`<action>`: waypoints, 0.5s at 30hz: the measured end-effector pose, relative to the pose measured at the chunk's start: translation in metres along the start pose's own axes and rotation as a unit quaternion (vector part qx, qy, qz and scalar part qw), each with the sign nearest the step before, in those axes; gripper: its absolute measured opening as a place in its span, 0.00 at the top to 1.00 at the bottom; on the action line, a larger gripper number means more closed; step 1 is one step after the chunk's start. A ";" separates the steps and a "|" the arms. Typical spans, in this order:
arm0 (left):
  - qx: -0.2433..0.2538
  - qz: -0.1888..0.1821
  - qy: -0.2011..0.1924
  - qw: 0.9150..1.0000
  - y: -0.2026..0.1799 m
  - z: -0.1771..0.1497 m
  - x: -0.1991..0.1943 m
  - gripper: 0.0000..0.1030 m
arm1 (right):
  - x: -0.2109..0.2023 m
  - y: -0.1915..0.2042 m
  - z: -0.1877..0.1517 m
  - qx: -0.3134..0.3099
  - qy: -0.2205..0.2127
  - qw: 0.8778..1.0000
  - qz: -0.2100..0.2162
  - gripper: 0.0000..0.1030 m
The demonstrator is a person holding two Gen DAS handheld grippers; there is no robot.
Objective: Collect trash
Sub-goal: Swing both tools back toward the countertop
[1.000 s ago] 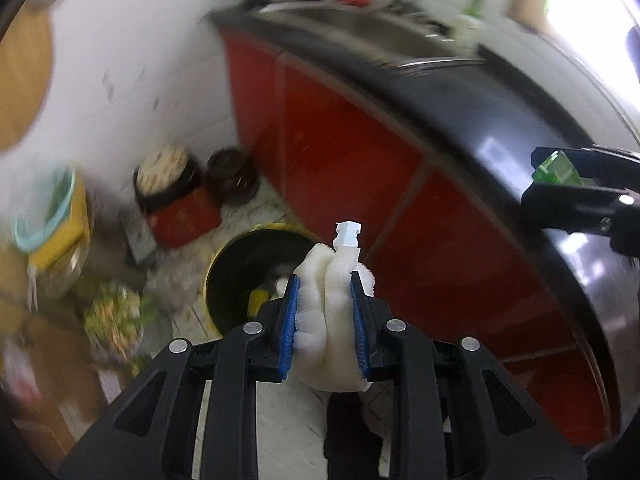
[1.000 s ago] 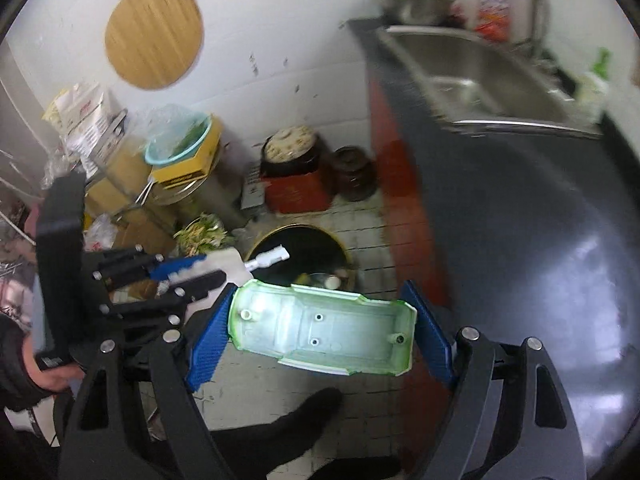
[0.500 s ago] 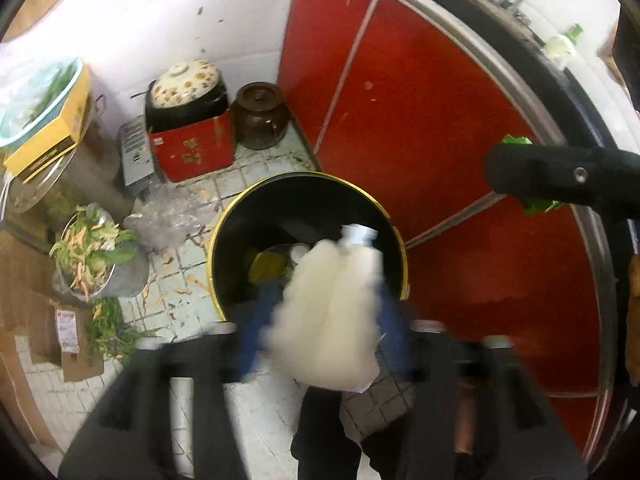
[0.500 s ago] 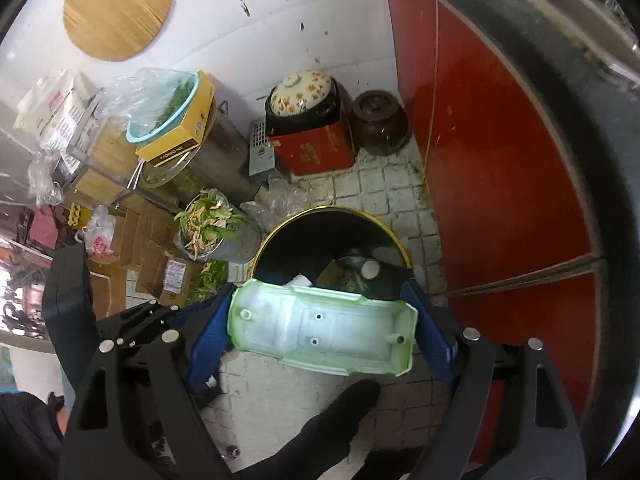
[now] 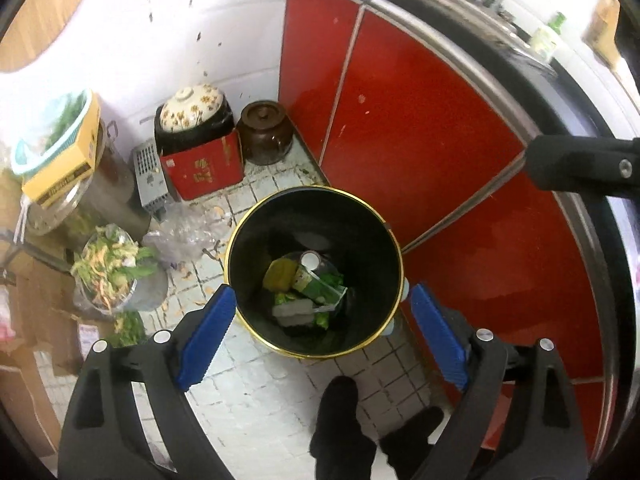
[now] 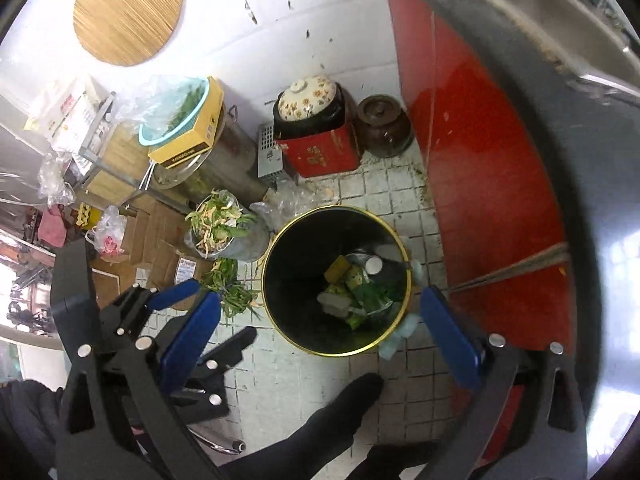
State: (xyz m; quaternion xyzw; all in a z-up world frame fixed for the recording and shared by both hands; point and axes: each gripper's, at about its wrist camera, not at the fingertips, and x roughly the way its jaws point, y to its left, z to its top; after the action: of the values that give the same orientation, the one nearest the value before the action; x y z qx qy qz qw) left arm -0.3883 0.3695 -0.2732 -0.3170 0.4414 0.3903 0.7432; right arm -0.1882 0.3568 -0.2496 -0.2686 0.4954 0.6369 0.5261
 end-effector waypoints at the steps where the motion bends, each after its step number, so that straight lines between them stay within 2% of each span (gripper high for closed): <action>1: 0.011 0.003 -0.004 1.000 -0.006 0.001 -0.009 0.16 | -0.011 -0.001 -0.003 0.000 -0.005 1.000 -0.003 0.06; 4: 0.052 0.008 -0.024 0.998 -0.033 0.010 -0.041 0.12 | -0.058 -0.012 -0.018 0.013 -0.032 0.999 -0.013 0.06; 8: 0.114 -0.014 -0.061 0.991 -0.088 0.026 -0.087 0.09 | -0.144 -0.038 -0.052 0.036 -0.089 0.994 -0.048 0.07; 11: 0.169 -0.052 -0.075 0.981 -0.148 0.034 -0.112 0.08 | -0.208 -0.064 -0.087 0.065 -0.130 0.985 -0.092 0.06; 14: 0.226 -0.106 -0.085 0.965 -0.218 0.037 -0.130 0.08 | -0.271 -0.098 -0.134 0.111 -0.167 0.969 -0.147 0.06; 15: 0.250 -0.133 -0.084 0.955 -0.249 0.036 -0.137 0.08 | -0.289 -0.109 -0.152 0.128 -0.179 0.962 -0.163 0.06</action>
State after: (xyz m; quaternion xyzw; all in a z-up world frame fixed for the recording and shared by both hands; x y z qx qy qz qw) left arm -0.2015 0.2347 -0.1036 -0.1432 0.4149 0.1897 0.8783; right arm -0.0263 0.0963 -0.0933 -0.1578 0.4201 0.5111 0.7331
